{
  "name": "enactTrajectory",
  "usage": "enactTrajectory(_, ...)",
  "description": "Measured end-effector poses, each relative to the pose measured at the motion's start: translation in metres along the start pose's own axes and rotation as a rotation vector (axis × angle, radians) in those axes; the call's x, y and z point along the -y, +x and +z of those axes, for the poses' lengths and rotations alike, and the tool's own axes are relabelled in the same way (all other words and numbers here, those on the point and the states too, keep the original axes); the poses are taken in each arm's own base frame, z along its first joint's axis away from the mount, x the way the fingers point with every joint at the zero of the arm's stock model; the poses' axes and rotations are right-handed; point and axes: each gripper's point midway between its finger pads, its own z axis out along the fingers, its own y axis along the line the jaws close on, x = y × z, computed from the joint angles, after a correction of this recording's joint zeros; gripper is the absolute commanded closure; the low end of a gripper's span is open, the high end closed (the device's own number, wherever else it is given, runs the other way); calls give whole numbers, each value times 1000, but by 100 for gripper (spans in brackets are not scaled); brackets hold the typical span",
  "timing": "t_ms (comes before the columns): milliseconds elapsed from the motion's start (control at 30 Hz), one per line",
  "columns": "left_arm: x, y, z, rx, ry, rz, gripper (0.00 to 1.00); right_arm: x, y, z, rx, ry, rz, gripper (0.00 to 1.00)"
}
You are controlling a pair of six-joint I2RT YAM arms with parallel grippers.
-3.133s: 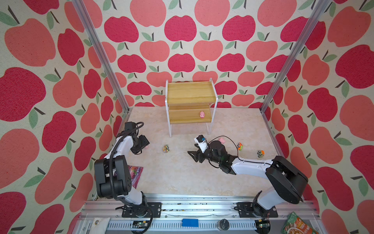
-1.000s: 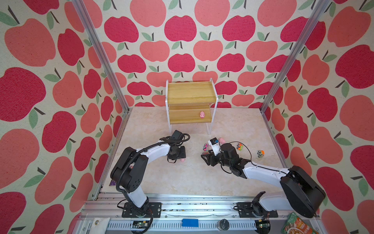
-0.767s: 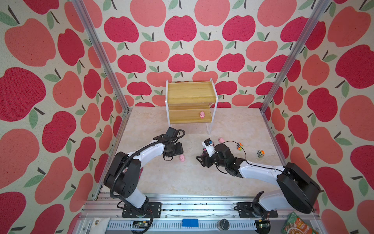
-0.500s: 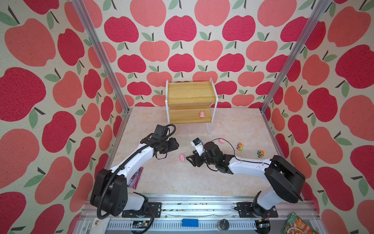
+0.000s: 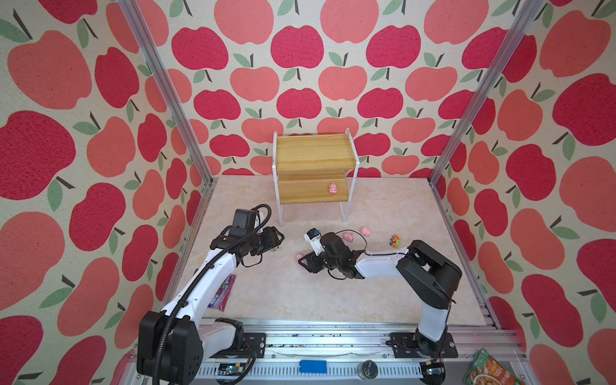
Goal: Organize plastic toys on shelves
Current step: Pick up the plastic toy from the center of the table.
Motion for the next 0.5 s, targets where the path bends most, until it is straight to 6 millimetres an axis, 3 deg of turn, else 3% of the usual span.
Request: enactTrajectory(500, -4, 9, -6, -4, 28, -14, 39, 2, -6, 26, -7, -9, 21, 71)
